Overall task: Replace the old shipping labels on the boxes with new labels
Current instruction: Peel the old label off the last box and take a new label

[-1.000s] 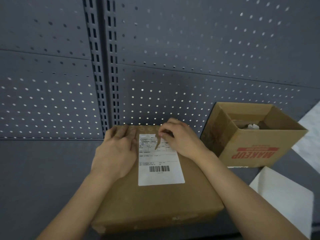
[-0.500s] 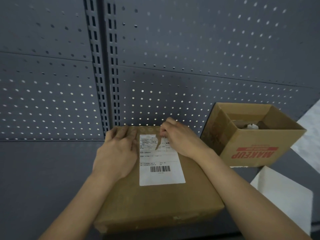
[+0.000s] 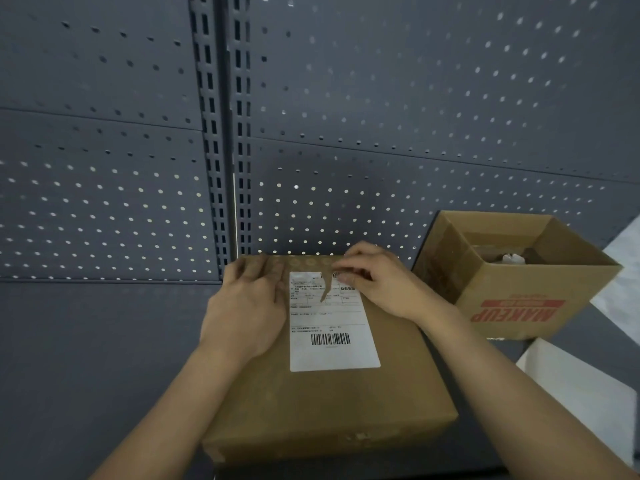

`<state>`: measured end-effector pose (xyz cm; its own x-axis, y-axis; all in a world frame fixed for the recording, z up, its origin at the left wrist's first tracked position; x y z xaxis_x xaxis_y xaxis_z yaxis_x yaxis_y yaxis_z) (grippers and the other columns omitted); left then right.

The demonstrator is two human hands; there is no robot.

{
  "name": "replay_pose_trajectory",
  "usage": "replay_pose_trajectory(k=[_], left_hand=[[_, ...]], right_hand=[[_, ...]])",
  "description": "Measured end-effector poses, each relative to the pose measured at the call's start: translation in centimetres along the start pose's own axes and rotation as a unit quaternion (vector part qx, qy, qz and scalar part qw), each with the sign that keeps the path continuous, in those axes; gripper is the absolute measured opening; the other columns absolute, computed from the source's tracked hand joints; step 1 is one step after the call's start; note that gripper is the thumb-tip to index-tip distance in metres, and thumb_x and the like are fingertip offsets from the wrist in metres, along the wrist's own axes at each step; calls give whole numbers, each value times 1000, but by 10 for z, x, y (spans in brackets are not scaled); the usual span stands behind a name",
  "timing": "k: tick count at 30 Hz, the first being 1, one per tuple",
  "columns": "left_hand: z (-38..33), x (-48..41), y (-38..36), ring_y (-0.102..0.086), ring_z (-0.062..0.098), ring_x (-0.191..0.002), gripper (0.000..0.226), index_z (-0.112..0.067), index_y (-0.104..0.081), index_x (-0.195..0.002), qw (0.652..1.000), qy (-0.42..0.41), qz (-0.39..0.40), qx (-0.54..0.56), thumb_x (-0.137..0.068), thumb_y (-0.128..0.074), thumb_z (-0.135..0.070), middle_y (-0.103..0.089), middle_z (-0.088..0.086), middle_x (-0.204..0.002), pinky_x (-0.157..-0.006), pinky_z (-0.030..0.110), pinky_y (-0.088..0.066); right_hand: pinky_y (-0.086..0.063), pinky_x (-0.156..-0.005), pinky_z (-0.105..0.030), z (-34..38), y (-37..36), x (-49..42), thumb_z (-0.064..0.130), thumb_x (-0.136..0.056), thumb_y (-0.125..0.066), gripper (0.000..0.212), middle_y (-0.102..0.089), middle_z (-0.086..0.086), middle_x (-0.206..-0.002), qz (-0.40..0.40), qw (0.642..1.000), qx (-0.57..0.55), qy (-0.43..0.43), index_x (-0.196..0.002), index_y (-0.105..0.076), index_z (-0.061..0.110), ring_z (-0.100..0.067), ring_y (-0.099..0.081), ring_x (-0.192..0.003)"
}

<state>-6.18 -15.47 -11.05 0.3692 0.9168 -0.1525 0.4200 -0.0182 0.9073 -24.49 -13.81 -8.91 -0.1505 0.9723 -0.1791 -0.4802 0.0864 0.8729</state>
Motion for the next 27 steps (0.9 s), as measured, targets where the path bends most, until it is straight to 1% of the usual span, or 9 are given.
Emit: replay_pose_trajectory(k=[2, 4, 6, 9, 17, 21, 24, 26, 27], left_hand=[[0, 0, 1, -13, 20, -146, 48, -30, -34, -150, 1000, 1, -1, -1, -103, -26, -33, -27, -10, -157, -101, 51, -43], [0, 0, 1, -12, 19, -146, 48, -30, -34, -150, 1000, 2, 0, -3, -103, -26, -33, -26, -11, -158, -102, 50, -42], [0, 0, 0, -11, 18, -146, 47, -29, -34, -150, 1000, 5, 2, -2, -104, -26, -33, -25, -11, -158, -102, 49, -42], [-1, 0, 0, -11, 18, -146, 47, -29, -34, -151, 1000, 6, 2, -2, -104, -26, -34, -25, -11, -158, -101, 49, -42], [0, 0, 1, -10, 18, -147, 47, -28, -35, -150, 1000, 5, -3, 3, -104, -27, -34, -26, -10, -159, -103, 49, -41], [0, -1, 0, -10, 18, -147, 47, -28, -35, -150, 1000, 6, -3, 12, -104, -28, -34, -25, -11, -158, -103, 49, -41], [0, 0, 1, -10, 19, -147, 47, -28, -36, -150, 1000, 5, -5, 11, -104, -28, -34, -26, -10, -158, -103, 48, -41], [-1, 1, 2, -10, 19, -146, 46, -29, -36, -149, 1000, 6, -2, 12, -104, -29, -33, -27, -10, -157, -102, 49, -41], [-1, 1, 2, -11, 19, -146, 45, -29, -37, -148, 1000, 7, -1, 13, -104, -29, -33, -28, -10, -157, -101, 49, -42]], right_hand=[[-37, -83, -7, 5, 0, -2, 24, -96, -61, 21, -55, 7, -107, -15, 1000, -6, 8, -113, -72, 19, -3, -52, -96], [-43, -84, -15, 9, 1, -2, 20, -96, -60, 15, -56, 8, -103, -38, 999, 1, 15, -103, -73, 15, -5, -54, -94], [-45, -87, -24, 12, 1, 1, 18, -99, -55, 17, -57, 9, -103, -52, 998, 36, 10, -101, -70, 12, -8, -52, -96], [-45, -86, -29, 16, -1, 4, 20, -102, -49, 19, -56, 7, -104, -42, 996, 84, 11, -103, -66, 12, -9, -48, -98], [-39, -85, -30, 29, 2, 10, 9, -99, -52, 11, -56, 4, -97, -60, 985, 147, 69, -98, -62, 13, -12, -45, -92], [-46, -84, -28, 28, 3, 11, 9, -100, -48, 12, -53, 5, -102, -50, 994, 88, 51, -102, -60, 12, -10, -51, -94], [-48, -82, -30, 22, 2, 10, 17, -101, -48, 12, -51, 7, -102, -49, 997, 45, 32, -104, -59, 17, -8, -53, -90], [-45, -82, -22, 18, 2, 10, 21, -100, -52, 18, -51, 10, -103, -50, 998, 13, 20, -116, -59, 23, -2, -52, -93], [-42, -81, -15, 15, 2, 10, 21, -100, -54, 29, -50, 12, -104, -46, 999, -8, 11, -128, -55, 27, 1, -51, -94]])
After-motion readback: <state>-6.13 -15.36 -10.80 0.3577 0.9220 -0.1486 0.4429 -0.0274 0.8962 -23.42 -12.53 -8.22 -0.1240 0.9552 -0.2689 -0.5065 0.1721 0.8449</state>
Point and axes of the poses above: each hand's wrist, its own x-axis away from the middle knuckle, its own y-axis out of the back of the hand, z = x × y, the point moved 10 cm from there along -x, towards the middle knuckle
